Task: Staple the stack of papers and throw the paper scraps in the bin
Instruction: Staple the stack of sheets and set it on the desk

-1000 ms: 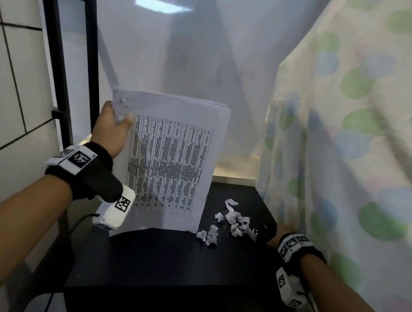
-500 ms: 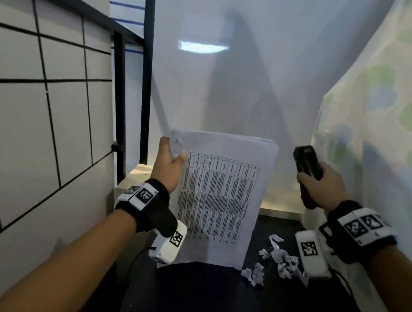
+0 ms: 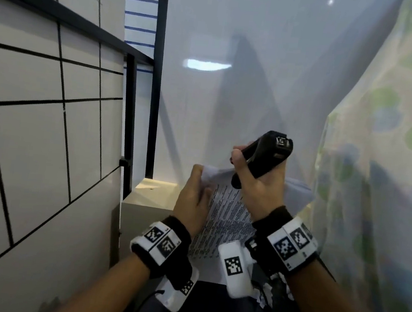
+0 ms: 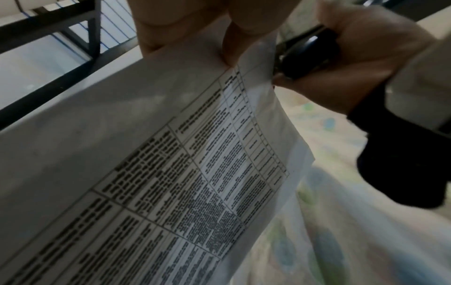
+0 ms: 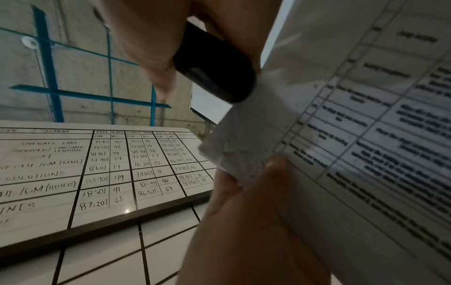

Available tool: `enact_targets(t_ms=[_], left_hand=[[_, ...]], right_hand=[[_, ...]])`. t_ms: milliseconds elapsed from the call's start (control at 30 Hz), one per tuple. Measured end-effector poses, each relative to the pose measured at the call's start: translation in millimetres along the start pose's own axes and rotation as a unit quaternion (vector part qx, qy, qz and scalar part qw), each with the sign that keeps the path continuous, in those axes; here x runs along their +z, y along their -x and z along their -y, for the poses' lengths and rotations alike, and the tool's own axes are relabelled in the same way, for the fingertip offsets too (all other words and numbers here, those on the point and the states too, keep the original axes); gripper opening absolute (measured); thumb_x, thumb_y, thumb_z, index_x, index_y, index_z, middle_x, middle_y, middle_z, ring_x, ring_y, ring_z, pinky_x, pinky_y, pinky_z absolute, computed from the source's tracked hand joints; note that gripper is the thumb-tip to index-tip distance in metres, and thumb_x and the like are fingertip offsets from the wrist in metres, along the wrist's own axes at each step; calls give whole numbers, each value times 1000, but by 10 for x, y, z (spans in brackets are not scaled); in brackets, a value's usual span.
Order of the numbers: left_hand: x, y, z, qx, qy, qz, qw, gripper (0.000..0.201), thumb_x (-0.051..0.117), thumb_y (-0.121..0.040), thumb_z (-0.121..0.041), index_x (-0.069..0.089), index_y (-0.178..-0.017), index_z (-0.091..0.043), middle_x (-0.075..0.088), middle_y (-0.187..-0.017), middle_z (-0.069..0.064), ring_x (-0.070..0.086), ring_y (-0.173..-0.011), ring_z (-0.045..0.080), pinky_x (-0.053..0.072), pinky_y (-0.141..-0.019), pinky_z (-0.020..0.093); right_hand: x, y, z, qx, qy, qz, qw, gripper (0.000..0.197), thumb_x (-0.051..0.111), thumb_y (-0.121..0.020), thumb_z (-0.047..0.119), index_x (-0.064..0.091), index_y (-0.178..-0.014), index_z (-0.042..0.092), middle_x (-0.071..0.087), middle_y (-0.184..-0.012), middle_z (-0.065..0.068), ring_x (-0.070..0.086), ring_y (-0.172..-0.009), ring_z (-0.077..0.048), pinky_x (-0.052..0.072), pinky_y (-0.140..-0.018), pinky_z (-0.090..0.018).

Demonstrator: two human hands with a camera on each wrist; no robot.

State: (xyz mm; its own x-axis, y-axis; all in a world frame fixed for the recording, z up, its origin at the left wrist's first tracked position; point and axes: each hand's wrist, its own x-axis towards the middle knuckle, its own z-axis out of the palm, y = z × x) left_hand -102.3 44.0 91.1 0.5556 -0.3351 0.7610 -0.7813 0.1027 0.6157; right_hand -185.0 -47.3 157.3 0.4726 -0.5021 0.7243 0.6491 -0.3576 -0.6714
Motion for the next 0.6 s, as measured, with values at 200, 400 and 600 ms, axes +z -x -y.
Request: enact_targets(t_ms=[200, 400, 600], left_hand=[[60, 60, -23, 39, -2, 24, 999, 15, 36, -89, -10, 40, -104, -10, 53, -84, -12, 54, -71, 8, 40, -63, 14], [57, 24, -13, 14, -15, 13, 1000, 24, 35, -86, -11, 43, -106, -2, 51, -82, -16, 54, -71, 1, 42, -63, 16], [133, 66, -10, 32, -25, 45, 998, 21, 37, -89, -11, 34, -92, -32, 48, -76, -11, 50, -65, -3, 37, -55, 11]], right_hand=[[42, 55, 78, 13, -61, 31, 998, 26, 69, -76, 14, 53, -95, 6, 64, -87, -19, 65, -83, -19, 56, -77, -22], [39, 122, 51, -1, -25, 19, 1000, 42, 67, -70, 36, 56, -89, 0, 60, -81, -23, 61, -78, -36, 55, -78, -47], [93, 136, 6, -4, 37, 8, 999, 19, 68, -74, 36, 54, -81, 26, 60, -77, -8, 64, -76, -30, 56, -72, -35]])
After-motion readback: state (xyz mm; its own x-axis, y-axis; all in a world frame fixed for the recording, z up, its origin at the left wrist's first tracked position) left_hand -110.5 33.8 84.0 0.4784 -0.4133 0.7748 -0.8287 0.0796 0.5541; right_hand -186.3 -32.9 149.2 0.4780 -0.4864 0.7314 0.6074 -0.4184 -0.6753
